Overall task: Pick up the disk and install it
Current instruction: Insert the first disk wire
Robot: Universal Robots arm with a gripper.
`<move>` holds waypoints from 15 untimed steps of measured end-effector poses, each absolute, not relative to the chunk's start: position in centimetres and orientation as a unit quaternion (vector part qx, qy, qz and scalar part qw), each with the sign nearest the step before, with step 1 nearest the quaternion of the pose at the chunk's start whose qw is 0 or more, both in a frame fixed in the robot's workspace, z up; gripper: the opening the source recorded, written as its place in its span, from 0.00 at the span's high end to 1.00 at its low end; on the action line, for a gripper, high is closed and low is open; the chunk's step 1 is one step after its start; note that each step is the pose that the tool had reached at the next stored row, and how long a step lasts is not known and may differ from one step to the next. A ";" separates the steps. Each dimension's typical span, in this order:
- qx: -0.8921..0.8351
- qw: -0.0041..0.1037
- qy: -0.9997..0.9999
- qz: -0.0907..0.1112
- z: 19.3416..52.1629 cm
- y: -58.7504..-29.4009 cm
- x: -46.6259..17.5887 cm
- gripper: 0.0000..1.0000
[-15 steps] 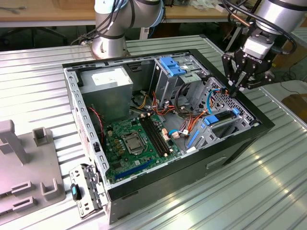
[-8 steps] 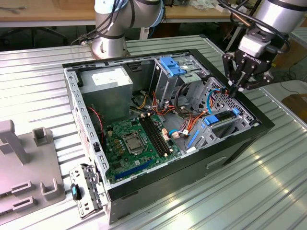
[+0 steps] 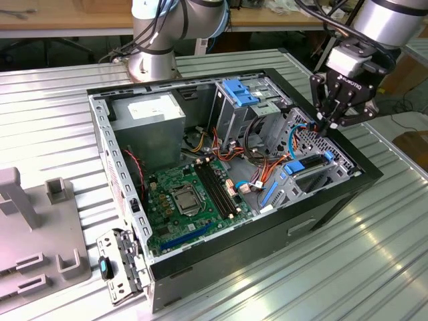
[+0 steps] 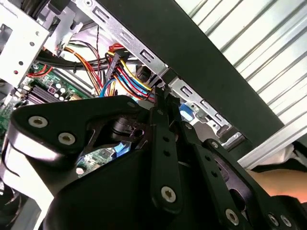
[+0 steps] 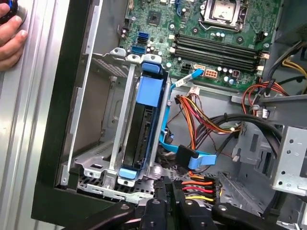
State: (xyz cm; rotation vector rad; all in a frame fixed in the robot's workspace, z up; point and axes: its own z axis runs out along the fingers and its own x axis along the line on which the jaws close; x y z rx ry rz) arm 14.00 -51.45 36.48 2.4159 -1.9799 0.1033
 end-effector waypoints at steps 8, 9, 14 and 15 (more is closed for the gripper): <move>0.747 0.009 -0.664 0.033 36.4 -51.4 13.3 0.83; 0.745 0.010 -0.666 0.033 36.4 -51.4 13.1 0.83; 0.735 0.010 -0.678 0.032 36.4 -51.4 12.4 0.83; 0.731 0.010 -0.681 0.032 36.4 -51.4 12.4 0.83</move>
